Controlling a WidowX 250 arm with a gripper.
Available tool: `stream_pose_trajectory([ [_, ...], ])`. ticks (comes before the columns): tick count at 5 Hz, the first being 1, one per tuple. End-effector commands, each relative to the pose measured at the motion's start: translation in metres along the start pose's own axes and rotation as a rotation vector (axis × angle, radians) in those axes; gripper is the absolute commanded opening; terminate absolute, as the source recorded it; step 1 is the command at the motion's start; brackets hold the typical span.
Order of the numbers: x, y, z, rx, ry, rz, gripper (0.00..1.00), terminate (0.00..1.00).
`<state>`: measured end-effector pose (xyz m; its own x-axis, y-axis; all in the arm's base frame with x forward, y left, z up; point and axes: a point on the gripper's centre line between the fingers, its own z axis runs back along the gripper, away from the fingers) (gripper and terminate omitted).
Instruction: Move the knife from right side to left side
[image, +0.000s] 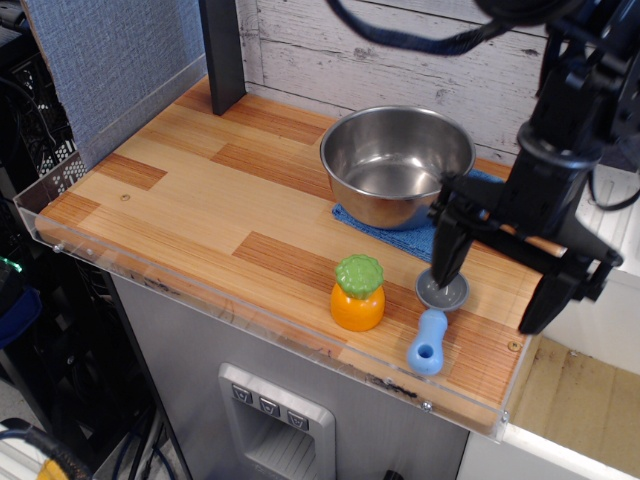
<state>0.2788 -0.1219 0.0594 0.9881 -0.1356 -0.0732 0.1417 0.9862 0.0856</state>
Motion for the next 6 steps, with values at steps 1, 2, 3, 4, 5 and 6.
stream_pose_trajectory([
  [1, -0.004, 0.01, 0.003, -0.014, -0.064, -0.008, 1.0, 0.0],
  [2, -0.003, 0.015, -0.003, -0.009, -0.06, -0.004, 1.0, 0.0],
  [3, -0.003, 0.017, -0.011, 0.0, -0.044, -0.001, 1.0, 0.0],
  [4, -0.003, 0.018, -0.017, 0.015, -0.03, 0.001, 1.0, 0.0],
  [5, -0.003, 0.018, -0.027, 0.033, -0.015, 0.003, 1.0, 0.0],
  [6, -0.002, 0.017, -0.037, 0.038, 0.007, 0.002, 1.0, 0.0],
])
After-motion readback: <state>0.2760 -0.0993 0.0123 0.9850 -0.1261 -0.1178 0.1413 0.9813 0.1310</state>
